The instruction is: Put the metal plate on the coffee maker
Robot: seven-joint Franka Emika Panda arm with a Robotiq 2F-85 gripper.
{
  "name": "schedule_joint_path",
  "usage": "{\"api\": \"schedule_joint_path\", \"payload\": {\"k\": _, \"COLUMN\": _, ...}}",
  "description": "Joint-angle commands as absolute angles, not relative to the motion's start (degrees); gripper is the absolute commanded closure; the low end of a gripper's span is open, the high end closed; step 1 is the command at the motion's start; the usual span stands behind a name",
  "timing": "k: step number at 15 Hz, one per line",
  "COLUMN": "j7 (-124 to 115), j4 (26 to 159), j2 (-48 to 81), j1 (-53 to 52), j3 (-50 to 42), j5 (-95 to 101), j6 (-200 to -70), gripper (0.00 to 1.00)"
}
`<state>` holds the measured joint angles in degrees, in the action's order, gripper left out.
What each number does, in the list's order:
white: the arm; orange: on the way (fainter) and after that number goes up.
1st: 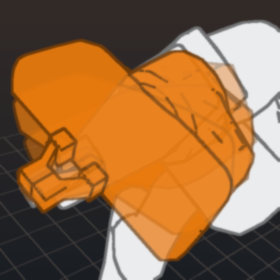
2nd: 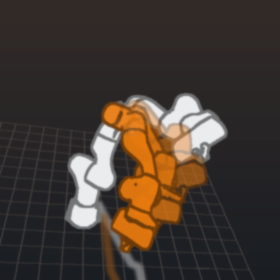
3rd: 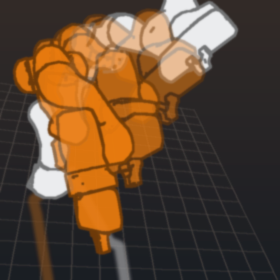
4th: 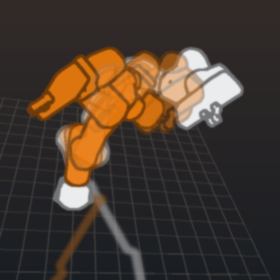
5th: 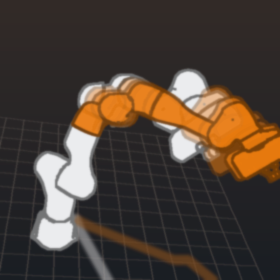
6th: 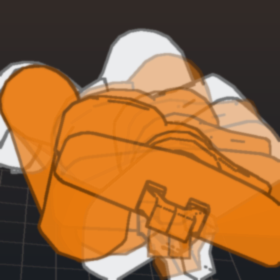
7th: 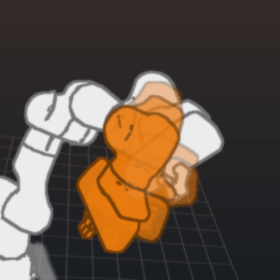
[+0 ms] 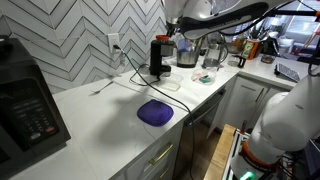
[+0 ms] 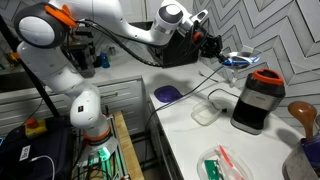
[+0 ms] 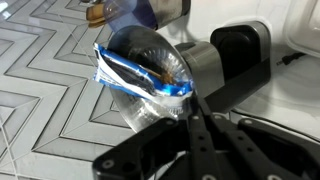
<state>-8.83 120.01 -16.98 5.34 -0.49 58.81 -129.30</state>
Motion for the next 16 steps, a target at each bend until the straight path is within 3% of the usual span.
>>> {"api": "schedule_joint_path", "payload": {"k": 1, "j7": -11.9, "j4": 115.2, "j2": -12.1, "j1": 5.4, "j3": -1.2, "j5": 57.5, "j6": -126.8, "gripper": 0.99}}
{"api": "schedule_joint_path", "payload": {"k": 9, "j7": -3.8, "j4": 92.5, "j2": 2.9, "j1": 6.9, "j3": -6.2, "j5": 48.2, "j6": -127.7, "gripper": 0.99}}
{"api": "schedule_joint_path", "payload": {"k": 16, "j7": 7.5, "j4": 78.6, "j2": 12.1, "j1": 5.2, "j3": -6.1, "j5": 47.7, "j6": -116.6, "gripper": 0.99}}
